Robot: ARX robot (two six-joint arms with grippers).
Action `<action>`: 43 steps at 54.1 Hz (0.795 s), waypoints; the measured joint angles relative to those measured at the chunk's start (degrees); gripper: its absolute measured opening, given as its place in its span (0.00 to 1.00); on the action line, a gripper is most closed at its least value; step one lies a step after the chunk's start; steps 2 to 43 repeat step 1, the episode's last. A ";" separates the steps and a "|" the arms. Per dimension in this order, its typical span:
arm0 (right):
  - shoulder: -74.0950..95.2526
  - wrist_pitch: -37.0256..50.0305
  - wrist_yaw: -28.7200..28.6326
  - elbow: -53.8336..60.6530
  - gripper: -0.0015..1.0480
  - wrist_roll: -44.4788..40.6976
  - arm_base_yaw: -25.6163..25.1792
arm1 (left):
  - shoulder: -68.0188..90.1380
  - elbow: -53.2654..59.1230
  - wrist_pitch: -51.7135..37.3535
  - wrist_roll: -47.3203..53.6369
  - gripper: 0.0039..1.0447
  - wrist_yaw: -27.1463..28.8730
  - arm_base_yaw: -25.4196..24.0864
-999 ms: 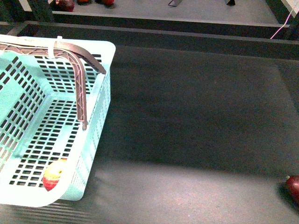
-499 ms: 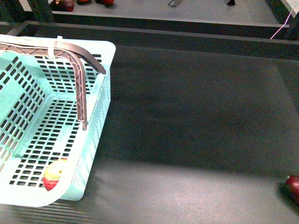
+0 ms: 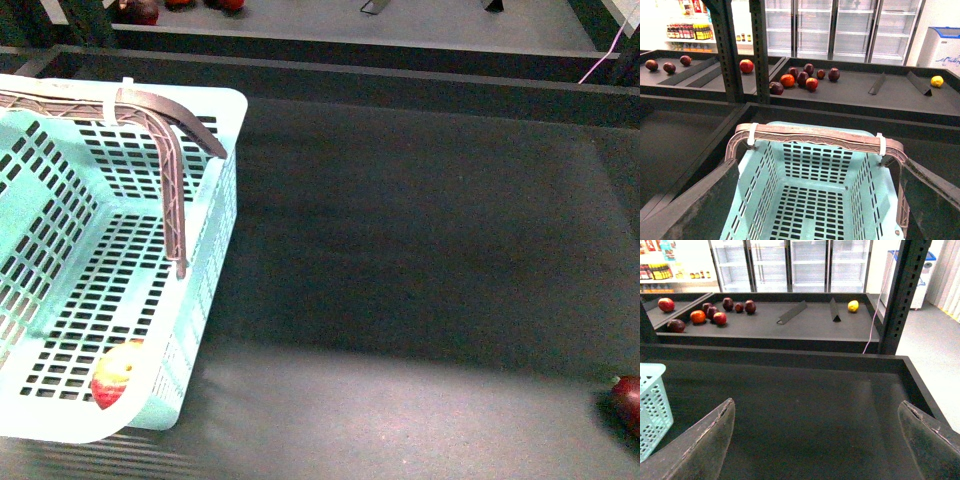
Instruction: Pick apple with right arm and hold basket with left
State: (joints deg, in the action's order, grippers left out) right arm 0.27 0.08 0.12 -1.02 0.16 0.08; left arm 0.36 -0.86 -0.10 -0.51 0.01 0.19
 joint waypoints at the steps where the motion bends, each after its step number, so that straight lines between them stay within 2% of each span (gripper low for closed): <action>1: 0.00 0.00 0.02 0.00 0.92 0.00 0.00 | 0.00 0.00 0.00 0.00 0.94 0.00 0.00; 43: 0.00 0.00 0.02 0.00 0.92 0.00 0.00 | 0.00 0.00 0.00 0.00 0.94 0.00 0.00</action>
